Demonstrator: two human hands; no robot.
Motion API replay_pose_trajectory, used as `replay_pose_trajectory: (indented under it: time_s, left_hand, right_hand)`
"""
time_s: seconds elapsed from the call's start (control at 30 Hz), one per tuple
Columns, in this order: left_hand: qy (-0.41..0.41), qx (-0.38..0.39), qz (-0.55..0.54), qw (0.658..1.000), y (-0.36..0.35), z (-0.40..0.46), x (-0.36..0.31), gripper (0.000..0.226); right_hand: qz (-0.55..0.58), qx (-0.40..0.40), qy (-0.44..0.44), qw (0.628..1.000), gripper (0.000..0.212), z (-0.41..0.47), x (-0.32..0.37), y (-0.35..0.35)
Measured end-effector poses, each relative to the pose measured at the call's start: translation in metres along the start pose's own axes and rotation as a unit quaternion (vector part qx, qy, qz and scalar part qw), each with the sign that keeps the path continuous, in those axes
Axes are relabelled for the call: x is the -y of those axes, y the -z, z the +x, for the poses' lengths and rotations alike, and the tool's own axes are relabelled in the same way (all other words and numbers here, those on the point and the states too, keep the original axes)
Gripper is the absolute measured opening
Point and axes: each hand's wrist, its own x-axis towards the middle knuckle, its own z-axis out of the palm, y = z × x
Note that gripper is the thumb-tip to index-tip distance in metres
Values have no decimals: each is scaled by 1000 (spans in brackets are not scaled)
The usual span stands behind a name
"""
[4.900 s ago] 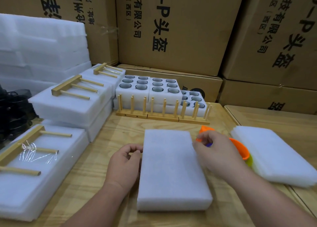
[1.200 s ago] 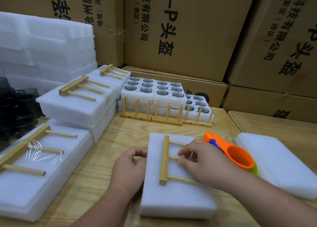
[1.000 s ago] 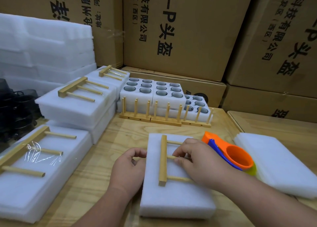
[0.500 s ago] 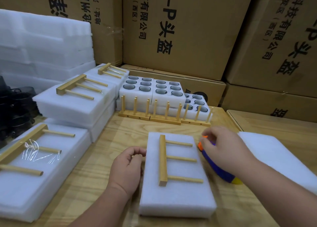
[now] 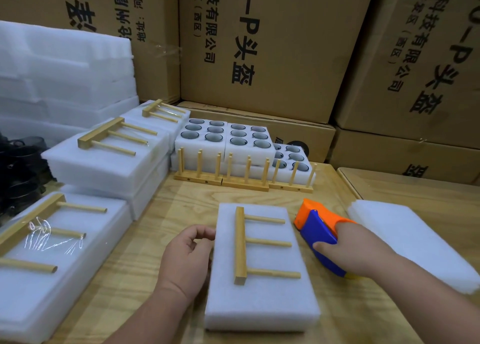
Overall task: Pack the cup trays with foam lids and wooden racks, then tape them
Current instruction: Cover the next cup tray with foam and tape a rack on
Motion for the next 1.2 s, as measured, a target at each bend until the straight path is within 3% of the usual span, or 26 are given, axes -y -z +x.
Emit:
replay_pose_trajectory:
  time_s: [0.1, 0.17, 0.23, 0.33, 0.43, 0.53, 0.63, 0.7, 0.8, 0.93, 1.0, 1.1, 1.2]
  left_hand:
    - [-6, 2, -22, 1000, -2, -1, -2, 17]
    - [-7, 2, -36, 999, -3, 0, -4, 17]
    - [-6, 3, -38, 999, -3, 1, -3, 22]
    - [-12, -5, -31, 999, -2, 2, 1, 35]
    - [-25, -34, -50, 998, -6, 6, -1, 26]
    - [-40, -64, -74, 994, -12, 14, -4, 19]
    - [-55, -101, -95, 989, -16, 31, -3, 35]
    - [-56, -129, -105, 984, -18, 44, -3, 38]
    - [-60, -171, -147, 972, -22, 64, -2, 32]
    - [-75, -178, -189, 963, -22, 80, 4, 41]
    - [-74, -147, -212, 963, -20, 86, -1, 49]
    - [-112, -111, -219, 963, -15, 89, -19, 53]
    - [-160, -80, -205, 962, -11, 85, -47, 35]
  right_hand:
    - [41, -17, -9, 999, 38, 1, -2, 8]
    - [142, -46, -11, 989, 43, 1, -3, 19]
    - [291, -59, -4, 955, 45, -2, -1, 31]
    - [521, -28, 19, 853, 40, -6, 11, 43]
    - [720, 8, 70, 691, 35, -2, 29, 42]
    - [829, 34, 102, 548, 31, 7, 44, 32]
    - [885, 40, 91, 456, 45, 20, 53, 23]
    - [899, 48, 89, 426, 45, 25, 56, 21]
    - [894, 57, 95, 433, 38, 33, 57, 16]
    - [864, 53, 117, 487, 35, 36, 53, 7]
    - [834, 22, 141, 534, 38, 38, 51, 6]
    - [769, -54, 188, 608, 64, 36, 50, 6]
    - [654, -141, 216, 711, 52, 28, 52, 9]
